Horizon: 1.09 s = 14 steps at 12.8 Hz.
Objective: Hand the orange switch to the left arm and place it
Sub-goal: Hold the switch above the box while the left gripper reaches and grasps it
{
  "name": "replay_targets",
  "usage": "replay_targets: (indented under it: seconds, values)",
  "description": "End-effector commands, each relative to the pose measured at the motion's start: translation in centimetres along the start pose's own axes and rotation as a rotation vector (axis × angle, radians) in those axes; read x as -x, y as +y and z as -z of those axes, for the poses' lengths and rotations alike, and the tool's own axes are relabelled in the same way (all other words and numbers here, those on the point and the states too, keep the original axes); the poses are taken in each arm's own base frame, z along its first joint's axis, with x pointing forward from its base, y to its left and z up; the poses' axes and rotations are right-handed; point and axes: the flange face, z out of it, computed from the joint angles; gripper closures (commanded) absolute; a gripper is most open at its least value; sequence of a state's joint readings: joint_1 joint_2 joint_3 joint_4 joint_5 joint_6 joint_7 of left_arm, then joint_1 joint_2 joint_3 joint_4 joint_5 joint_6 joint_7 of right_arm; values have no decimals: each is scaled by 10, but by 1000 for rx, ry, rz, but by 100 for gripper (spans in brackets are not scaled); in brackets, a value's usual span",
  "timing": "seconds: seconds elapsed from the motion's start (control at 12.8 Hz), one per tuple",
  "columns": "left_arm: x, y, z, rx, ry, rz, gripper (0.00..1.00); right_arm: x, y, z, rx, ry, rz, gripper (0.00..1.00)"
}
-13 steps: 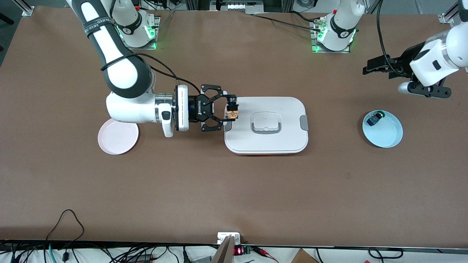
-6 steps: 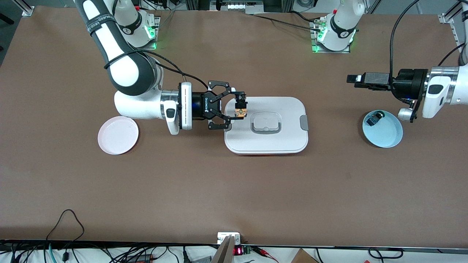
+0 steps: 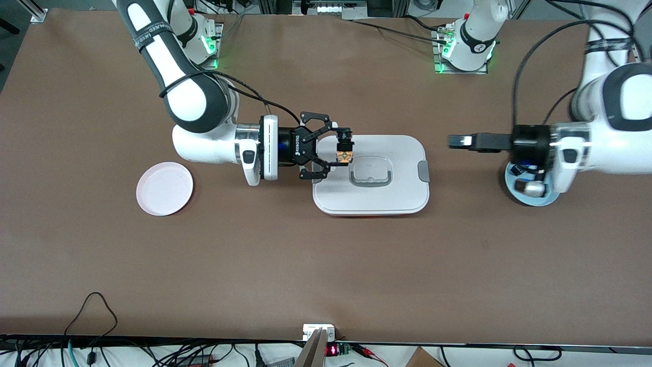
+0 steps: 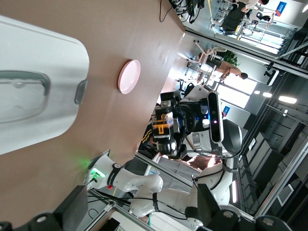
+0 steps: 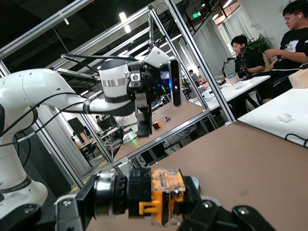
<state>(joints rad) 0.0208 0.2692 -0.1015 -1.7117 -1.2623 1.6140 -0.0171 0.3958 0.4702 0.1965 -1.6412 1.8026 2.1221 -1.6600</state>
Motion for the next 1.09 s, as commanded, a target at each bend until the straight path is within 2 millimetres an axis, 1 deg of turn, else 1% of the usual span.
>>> replay_targets:
  seconds: [0.0, 0.08, 0.16, 0.23, 0.31, 0.39, 0.47, 0.54, 0.62, 0.7, 0.78, 0.86, 0.93, 1.01]
  values:
    - [-1, 3, -46, 30, 65, 7, 0, -1, -2, -14, 10, 38, -13, 100]
    - [-4, 4, -53, 31, 91, 7, 0, -1, -2, -14, 10, 38, -13, 100]
    - [-2, 4, -62, 48, 84, 16, 0, -1, -2, -14, 10, 38, -13, 100]
    - [-2, -1, -66, 91, 76, 53, 0, -1, -2, -14, 10, 38, -13, 100]
    - [-1, -7, -75, 139, 68, 85, 0, -1, -2, -14, 10, 38, -13, 100]
    - [-1, -14, -91, 178, 54, 123, 0, -1, -2, -14, 10, 38, -13, 100]
    - [-1, -21, -98, 197, 71, 156, 0, -1, -2, -15, 8, 38, -14, 100]
    - [2, -25, -119, 208, 66, 185, 0, -1, -2, -14, 10, 38, -13, 100]
    - [5, -28, -134, 245, 79, 224, 0, -1, -2, -14, 10, 38, -13, 100]
    - [10, -28, -155, 264, 86, 245, 0, -1, -2, -14, 10, 38, -13, 100]
    - [12, -27, -165, 258, 100, 249, 0, -1, -2, -14, 10, 38, -13, 100]
    - [13, -27, -168, 258, 105, 251, 0, -1, -2, -14, 10, 38, -13, 100]
    - [13, -26, -168, 258, 103, 250, 7, -1, -2, -14, 10, 38, -13, 100]
    - [14, -26, -168, 258, 103, 250, 29, -1, -2, -14, 10, 38, -13, 100]
